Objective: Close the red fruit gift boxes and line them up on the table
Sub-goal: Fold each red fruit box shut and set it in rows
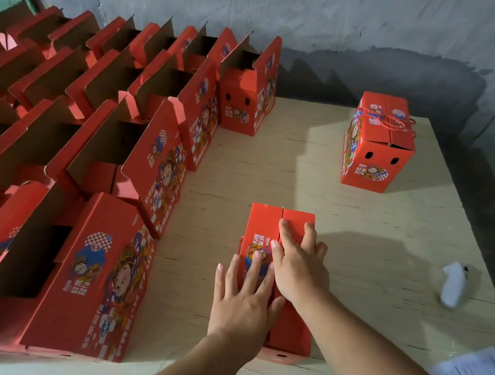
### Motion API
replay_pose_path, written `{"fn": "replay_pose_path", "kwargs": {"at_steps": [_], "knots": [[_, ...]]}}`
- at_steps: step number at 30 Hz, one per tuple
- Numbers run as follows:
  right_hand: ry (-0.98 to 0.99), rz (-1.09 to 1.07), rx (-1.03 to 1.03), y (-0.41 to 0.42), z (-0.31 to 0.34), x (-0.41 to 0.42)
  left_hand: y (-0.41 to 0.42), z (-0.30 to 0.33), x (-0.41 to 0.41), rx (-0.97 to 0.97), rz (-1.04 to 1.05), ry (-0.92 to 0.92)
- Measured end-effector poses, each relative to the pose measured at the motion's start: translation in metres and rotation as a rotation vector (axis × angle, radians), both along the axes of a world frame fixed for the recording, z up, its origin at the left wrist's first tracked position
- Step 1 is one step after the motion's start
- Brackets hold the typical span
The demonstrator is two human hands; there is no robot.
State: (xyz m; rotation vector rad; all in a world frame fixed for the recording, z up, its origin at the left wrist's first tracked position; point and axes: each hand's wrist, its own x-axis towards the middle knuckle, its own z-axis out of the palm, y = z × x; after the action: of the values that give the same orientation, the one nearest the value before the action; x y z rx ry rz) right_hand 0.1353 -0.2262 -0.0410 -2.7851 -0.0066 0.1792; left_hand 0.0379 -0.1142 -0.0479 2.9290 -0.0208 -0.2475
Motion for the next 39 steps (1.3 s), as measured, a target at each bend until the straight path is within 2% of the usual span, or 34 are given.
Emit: {"fn": "replay_pose_path", "kwargs": {"at_steps": [3, 8, 15, 17, 20, 21, 23, 25, 26, 30, 33, 36, 39], "knots": [[0.035, 0.046, 0.003, -0.003, 0.0, -0.001, -0.004, 0.0, 0.002, 0.07, 0.004, 0.032], [0.039, 0.105, 0.076, -0.021, -0.008, -0.011, -0.005, 0.005, -0.001, 0.049, 0.0, 0.042], [-0.017, 0.097, -0.072, -0.013, -0.013, -0.012, -0.007, 0.006, 0.005, 0.074, 0.021, 0.17], [0.022, 0.086, -0.035, -0.012, -0.006, -0.009, 0.001, 0.009, 0.007, -0.06, -0.004, 0.121], [0.255, 0.03, 0.176, -0.022, 0.006, -0.009, 0.025, 0.006, -0.014, -0.471, 0.008, -0.045], [0.317, 0.018, 0.252, -0.027, 0.008, -0.015, 0.033, 0.003, -0.024, -0.544, 0.037, -0.031], [0.349, 0.032, 0.357, -0.034, 0.006, -0.037, 0.044, -0.002, -0.038, -0.655, 0.101, 0.111], [0.292, 0.054, 0.382, -0.033, 0.002, -0.058, 0.048, -0.001, -0.039, -0.804, 0.137, 0.248], [0.26, 0.036, 0.404, -0.031, 0.001, -0.063, 0.048, 0.0, -0.037, -0.808, 0.133, 0.264], [0.231, -0.052, 0.576, -0.028, 0.009, -0.062, 0.041, 0.013, -0.026, -0.52, 0.112, 0.277], [0.2, -0.017, 0.579, -0.031, 0.005, -0.065, 0.034, 0.022, -0.019, -0.304, 0.041, 0.278], [0.194, 0.019, 0.464, -0.033, 0.009, -0.067, 0.03, 0.026, -0.013, -0.182, -0.012, 0.258], [0.164, 0.097, 0.287, -0.025, 0.009, -0.07, 0.032, 0.025, -0.011, -0.142, -0.028, 0.27]]}}
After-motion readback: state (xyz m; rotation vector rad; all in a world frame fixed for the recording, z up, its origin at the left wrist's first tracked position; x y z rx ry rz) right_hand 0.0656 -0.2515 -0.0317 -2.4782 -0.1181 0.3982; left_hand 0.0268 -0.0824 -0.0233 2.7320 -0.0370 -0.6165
